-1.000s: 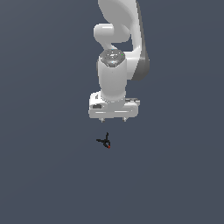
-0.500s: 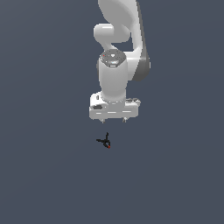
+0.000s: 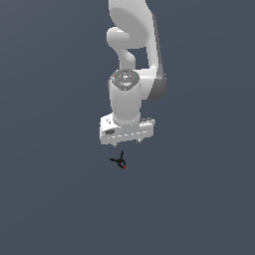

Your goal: Pick up the object and move it to a goal position.

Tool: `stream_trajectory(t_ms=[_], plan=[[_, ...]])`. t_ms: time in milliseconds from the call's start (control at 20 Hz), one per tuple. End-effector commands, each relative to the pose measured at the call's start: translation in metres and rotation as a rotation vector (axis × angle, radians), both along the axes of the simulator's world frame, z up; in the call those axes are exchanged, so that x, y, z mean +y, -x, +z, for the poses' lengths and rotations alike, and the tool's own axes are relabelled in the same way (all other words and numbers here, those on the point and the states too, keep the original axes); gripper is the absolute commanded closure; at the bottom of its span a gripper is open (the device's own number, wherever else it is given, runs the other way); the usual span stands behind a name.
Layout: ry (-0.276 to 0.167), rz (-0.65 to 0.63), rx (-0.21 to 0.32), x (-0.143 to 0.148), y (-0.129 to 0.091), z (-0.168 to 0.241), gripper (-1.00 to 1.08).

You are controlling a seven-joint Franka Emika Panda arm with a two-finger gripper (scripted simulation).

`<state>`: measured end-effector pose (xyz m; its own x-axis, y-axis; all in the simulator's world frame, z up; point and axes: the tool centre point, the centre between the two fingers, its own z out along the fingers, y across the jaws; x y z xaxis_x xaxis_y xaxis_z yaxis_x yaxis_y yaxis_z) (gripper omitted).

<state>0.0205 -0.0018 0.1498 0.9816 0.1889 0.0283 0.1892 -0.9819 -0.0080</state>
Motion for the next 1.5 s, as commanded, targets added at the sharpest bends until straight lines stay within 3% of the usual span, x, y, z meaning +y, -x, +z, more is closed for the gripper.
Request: stream_trajectory(t_ms=[0, 700, 1450], plan=[[0.005, 0.053, 0.003, -0.005, -0.003, -0.011, -0.92], [0.018, 0.346, 0.021, -0.029, -0.018, -0.074, -0.92], [0.018, 0.397, 0.024, -0.034, -0.019, -0.094, -0.92]])
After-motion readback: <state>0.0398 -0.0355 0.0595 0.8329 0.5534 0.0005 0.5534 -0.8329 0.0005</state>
